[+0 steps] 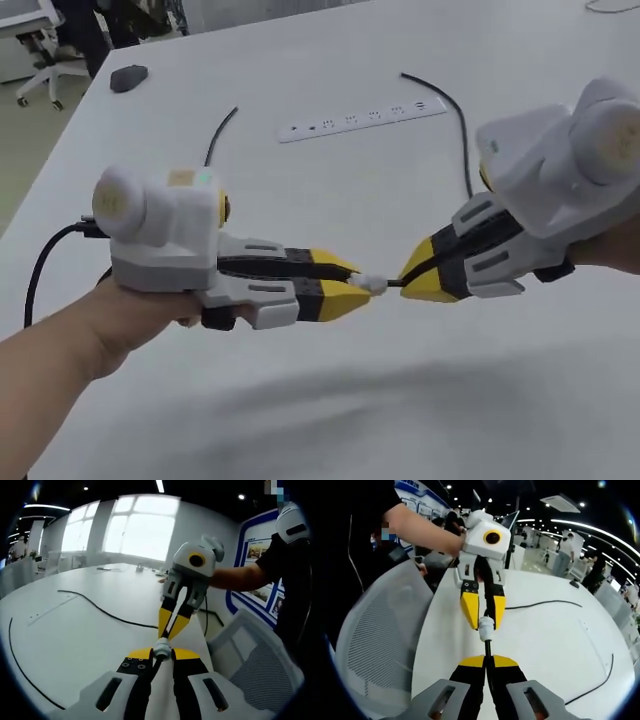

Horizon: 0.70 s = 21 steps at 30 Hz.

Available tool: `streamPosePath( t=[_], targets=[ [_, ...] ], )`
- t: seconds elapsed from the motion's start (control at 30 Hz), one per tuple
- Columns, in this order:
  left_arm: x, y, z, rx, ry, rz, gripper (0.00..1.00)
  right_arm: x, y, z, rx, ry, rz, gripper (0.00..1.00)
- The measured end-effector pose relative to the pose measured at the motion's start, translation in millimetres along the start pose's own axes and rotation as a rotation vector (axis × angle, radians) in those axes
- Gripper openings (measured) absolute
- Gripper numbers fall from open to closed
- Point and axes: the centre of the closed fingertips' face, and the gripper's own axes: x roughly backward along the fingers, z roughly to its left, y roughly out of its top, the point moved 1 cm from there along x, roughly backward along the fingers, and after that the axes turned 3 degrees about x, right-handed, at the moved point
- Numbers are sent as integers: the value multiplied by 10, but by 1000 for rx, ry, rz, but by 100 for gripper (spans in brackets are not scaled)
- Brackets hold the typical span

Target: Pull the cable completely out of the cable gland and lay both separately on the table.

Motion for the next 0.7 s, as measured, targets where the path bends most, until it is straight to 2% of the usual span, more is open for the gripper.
streamPosePath(
  t=[0.27, 0.47, 0.6, 0.7],
  targets=[
    [44, -10, -12, -30, 16, -2, 15, 125, -184, 12, -44, -29, 44, 0],
    [121, -29, 22, -42, 40, 0, 15, 270, -455, -33, -86, -80, 108, 0],
    [161, -50, 45, -36, 53, 2, 15, 357, -605, -67, -89, -103, 132, 0],
    [167, -54, 45, -38, 56, 5, 15, 427, -699, -106, -124, -121, 143, 0]
  ],
)
